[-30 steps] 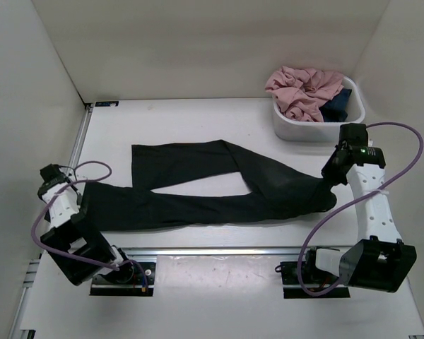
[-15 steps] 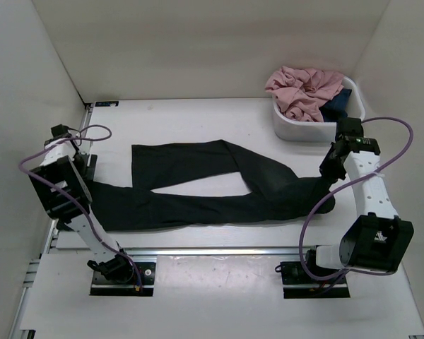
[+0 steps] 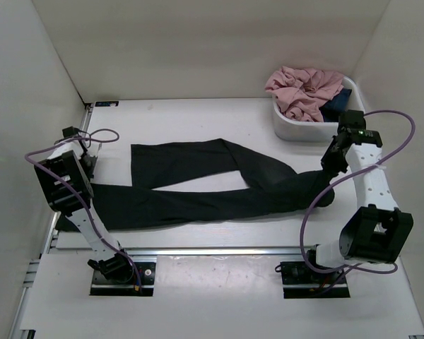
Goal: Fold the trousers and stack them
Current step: Flatten the trousers out
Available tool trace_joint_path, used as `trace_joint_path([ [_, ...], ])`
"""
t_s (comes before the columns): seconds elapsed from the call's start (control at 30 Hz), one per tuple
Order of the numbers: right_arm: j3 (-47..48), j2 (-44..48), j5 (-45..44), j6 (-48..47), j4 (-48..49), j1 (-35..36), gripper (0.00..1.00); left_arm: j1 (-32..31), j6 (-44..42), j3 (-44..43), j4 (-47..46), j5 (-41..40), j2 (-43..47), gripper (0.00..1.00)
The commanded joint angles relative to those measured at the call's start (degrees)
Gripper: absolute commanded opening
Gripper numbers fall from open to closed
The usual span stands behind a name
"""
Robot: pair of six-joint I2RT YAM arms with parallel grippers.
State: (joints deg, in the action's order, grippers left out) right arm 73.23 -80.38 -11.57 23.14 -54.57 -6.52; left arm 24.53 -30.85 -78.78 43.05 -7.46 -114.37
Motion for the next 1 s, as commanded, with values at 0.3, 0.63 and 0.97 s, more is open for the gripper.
trace_joint_path([
  [0.3, 19.23, 0.92, 6.30, -3.10, 0.16, -8.07, 0.00, 1.92, -2.36, -14.12, 0.72, 2.46, 19.25, 0.14],
  [0.63, -4.90, 15.85, 3.22, 0.24, 0.69, -9.74, 0.00, 7.19, -8.52, 17.49, -0.86, 3.16, 36.66, 0.21],
  [0.97, -11.44, 17.01, 4.01, 0.95, 0.69, -9.74, 0.00, 11.24, -14.67, 33.53, -0.86, -0.53, 42.30, 0.81],
])
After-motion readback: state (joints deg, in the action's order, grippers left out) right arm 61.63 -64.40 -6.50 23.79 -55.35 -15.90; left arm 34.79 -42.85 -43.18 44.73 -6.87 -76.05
